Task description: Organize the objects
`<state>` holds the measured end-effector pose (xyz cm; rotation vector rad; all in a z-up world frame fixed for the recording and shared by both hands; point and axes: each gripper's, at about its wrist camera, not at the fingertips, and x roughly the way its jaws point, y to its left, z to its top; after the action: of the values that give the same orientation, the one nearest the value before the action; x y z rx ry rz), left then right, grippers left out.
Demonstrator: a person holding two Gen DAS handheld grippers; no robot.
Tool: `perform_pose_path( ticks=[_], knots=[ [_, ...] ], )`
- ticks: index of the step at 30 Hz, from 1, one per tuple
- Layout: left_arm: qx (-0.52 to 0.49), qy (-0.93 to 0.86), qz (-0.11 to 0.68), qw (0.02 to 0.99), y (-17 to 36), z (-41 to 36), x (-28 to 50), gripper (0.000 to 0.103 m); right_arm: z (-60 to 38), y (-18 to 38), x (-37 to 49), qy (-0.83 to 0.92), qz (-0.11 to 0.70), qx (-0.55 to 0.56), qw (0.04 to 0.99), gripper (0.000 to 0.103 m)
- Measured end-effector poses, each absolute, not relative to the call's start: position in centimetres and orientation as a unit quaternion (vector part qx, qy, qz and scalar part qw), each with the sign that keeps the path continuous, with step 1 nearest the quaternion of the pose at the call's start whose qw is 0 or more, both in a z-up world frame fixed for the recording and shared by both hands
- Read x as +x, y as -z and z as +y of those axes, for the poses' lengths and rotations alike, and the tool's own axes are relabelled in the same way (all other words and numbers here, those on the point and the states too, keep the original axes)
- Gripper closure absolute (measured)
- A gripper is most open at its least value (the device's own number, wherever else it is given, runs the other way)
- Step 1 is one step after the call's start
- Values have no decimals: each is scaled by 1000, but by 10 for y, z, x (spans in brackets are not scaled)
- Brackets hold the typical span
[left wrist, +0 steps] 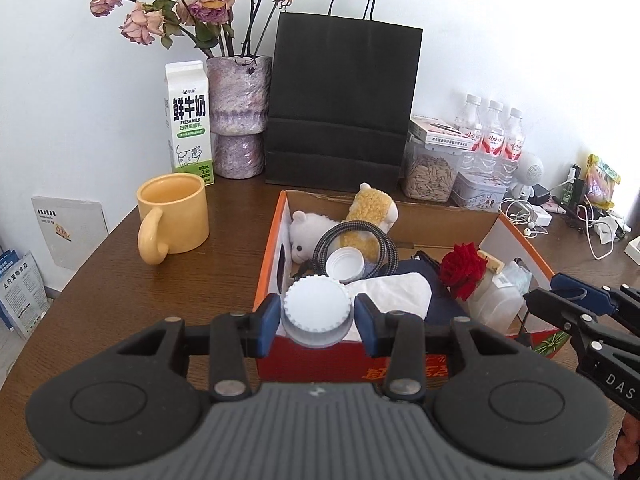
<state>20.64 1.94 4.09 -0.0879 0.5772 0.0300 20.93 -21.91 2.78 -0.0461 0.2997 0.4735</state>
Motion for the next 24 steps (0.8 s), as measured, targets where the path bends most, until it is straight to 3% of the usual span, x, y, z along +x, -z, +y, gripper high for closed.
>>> perform_pose_path(
  ticks=[24],
  knots=[
    [-38, -2, 281, 959, -13, -1, 305, 61, -202, -25, 311, -250, 146, -34, 957, 67]
  ],
)
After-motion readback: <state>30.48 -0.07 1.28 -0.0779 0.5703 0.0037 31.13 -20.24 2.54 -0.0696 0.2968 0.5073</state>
